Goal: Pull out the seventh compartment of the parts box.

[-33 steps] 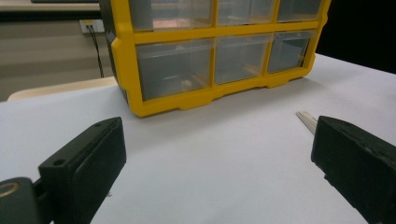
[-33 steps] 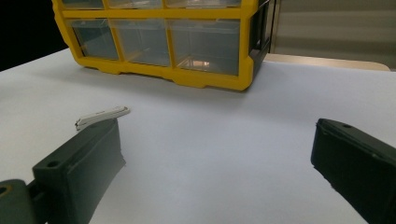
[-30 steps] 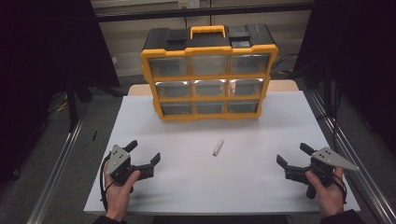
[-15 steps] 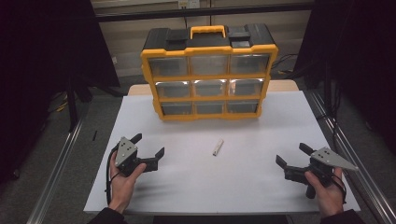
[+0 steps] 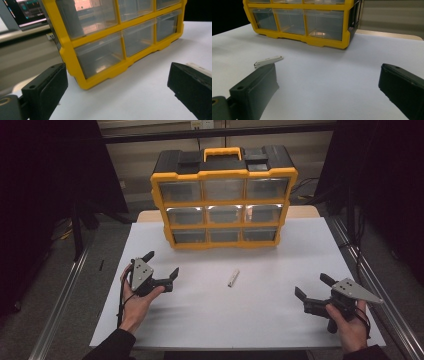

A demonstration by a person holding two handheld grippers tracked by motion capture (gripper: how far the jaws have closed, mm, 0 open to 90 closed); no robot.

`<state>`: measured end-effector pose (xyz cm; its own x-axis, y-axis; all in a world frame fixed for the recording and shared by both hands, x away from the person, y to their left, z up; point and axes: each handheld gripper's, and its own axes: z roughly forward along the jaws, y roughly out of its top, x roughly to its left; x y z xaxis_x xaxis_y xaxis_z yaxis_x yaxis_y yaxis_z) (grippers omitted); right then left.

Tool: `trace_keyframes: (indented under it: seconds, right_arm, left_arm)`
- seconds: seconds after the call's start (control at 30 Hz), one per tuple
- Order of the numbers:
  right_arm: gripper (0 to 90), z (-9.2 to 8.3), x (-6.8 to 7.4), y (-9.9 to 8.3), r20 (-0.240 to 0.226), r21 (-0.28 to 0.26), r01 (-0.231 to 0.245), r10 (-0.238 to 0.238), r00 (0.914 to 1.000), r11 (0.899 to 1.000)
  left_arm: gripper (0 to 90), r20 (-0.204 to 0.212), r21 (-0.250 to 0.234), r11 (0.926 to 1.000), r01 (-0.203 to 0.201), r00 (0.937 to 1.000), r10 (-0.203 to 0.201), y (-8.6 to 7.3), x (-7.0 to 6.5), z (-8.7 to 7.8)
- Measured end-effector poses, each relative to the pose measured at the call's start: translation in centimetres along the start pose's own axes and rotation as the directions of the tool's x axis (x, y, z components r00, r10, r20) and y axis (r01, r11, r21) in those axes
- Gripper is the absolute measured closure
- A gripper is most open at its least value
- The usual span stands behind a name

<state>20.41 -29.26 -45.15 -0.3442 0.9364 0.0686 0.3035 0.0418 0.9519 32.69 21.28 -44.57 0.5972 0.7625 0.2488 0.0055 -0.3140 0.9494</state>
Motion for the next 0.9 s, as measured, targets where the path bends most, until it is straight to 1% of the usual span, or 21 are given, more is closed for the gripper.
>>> trace_keyframes:
  seconds: [0.07,0.1,0.13,0.2,0.23,0.3,0.33,0.4,0.43,0.47,0.5,0.53,0.57,0.63,0.67,0.7,0.73,0.77,0.83,0.87,0.9]
  right_arm:
    - [1.8,0.0,0.0,0.0,-0.002,0.001,0.0,0.0,1.0,1.0]
    - [1.8,-0.1,0.0,0.0,-0.001,0.0,0.002,-0.002,1.0,1.0]
    - [1.8,0.0,0.0,0.0,-0.002,0.0,0.003,-0.003,1.0,1.0]
    - [1.8,0.0,0.0,0.0,-0.001,-0.002,0.004,-0.004,1.0,1.0]
    - [1.8,0.0,0.0,0.0,-0.001,-0.002,0.004,-0.004,1.0,1.0]
    - [1.8,0.0,0.0,0.0,-0.003,0.0,0.003,-0.003,1.0,1.0]
    - [1.8,0.0,0.0,0.0,-0.003,0.0,0.003,-0.003,1.0,1.0]
    - [1.8,0.0,0.0,0.0,-0.004,-0.002,0.006,-0.006,1.0,1.0]
    - [1.8,0.0,0.1,0.0,-0.008,0.001,0.009,-0.009,0.9999,1.0]
    - [1.8,0.0,0.1,0.0,-0.008,0.001,0.008,-0.008,0.9999,1.0]
    - [1.8,0.0,0.1,0.0,-0.008,0.001,0.008,-0.008,0.9999,1.0]
    - [1.7,0.0,0.1,0.0,-0.008,0.0,0.01,-0.01,0.9999,1.0]
    - [1.7,0.0,0.1,0.0,-0.006,-0.002,0.009,-0.009,0.9999,1.0]
    - [1.7,-0.1,0.1,0.0,-0.004,-0.003,0.008,-0.008,1.0,1.0]
    - [1.7,-0.1,0.1,0.0,-0.006,-0.002,0.008,-0.008,0.9999,1.0]
    - [1.7,-0.1,0.1,0.0,-0.006,-0.001,0.009,-0.009,0.9999,1.0]
    - [1.7,-0.1,0.1,0.0,-0.007,0.0,0.008,-0.008,0.9999,1.0]
    - [1.7,-0.1,0.1,0.0,-0.007,-0.001,0.008,-0.008,0.9999,1.0]
    - [1.7,-0.1,0.1,0.0,-0.007,-0.001,0.009,-0.009,0.9999,1.0]
    - [1.7,-0.1,0.1,0.0,-0.008,-0.001,0.008,-0.008,0.9999,1.0]
    - [1.6,-0.1,0.1,0.0,-0.011,-0.001,0.008,-0.008,0.9999,1.0]
  left_arm:
    - [2.4,-0.012,-0.012,0.9994,-0.032,0.9994,0.032,0.2,0.0,0.6]
    - [2.2,-0.009,-0.001,0.9986,-0.052,0.9986,0.052,0.3,0.0,0.7]
    - [2.0,-0.005,0.002,0.9964,-0.084,0.9964,0.084,0.4,0.1,1.0]
    - [2.1,-0.003,-0.001,0.9934,-0.115,0.9934,0.115,0.6,0.1,1.5]
    - [2.1,-0.001,0.013,0.9908,-0.135,0.9909,0.135,0.8,0.1,1.7]
    - [3.0,-0.003,0.03,0.9823,-0.185,0.9827,0.185,0.8,0.0,2.3]
    - [3.0,-0.009,0.034,0.9803,-0.195,0.9807,0.195,0.9,0.0,2.5]
    - [2.9,-0.006,0.042,0.9715,-0.234,0.9722,0.234,1.1,0.1,2.8]
    - [2.9,-0.01,0.034,0.9697,-0.242,0.9701,0.242,1.2,0.1,3.0]
    - [3.0,-0.01,0.034,0.9629,-0.268,0.9634,0.268,1.4,0.1,3.2]
    - [3.0,-0.014,0.035,0.9595,-0.279,0.9599,0.28,1.4,0.0,3.3]
    - [3.2,-0.009,0.036,0.9522,-0.303,0.9527,0.304,1.6,0.0,3.5]
    - [3.9,-0.008,0.031,0.9474,-0.318,0.9478,0.319,1.7,-0.1,3.7]
    - [4.7,-0.018,0.018,0.942,-0.335,0.9419,0.335,2.0,-0.2,3.9]
    - [4.8,-0.026,0.019,0.9328,-0.36,0.9325,0.36,2.3,-0.2,4.1]
    - [4.9,-0.031,0.013,0.93,-0.367,0.9295,0.368,2.4,-0.2,4.2]
    - [5.1,-0.034,0.021,0.919,-0.394,0.9184,0.394,2.5,-0.2,4.4]
    - [5.1,-0.048,0.024,0.9056,-0.423,0.9043,0.424,2.7,-0.1,4.6]
    - [6.2,-0.056,0.028,0.891,-0.453,0.8892,0.454,3.0,-0.1,5.0]
    - [6.6,-0.062,0.03,0.8763,-0.481,0.8742,0.482,3.2,-0.1,5.2]
    - [6.7,-0.067,0.028,0.8653,-0.5,0.8627,0.501,3.3,0.0,5.4]
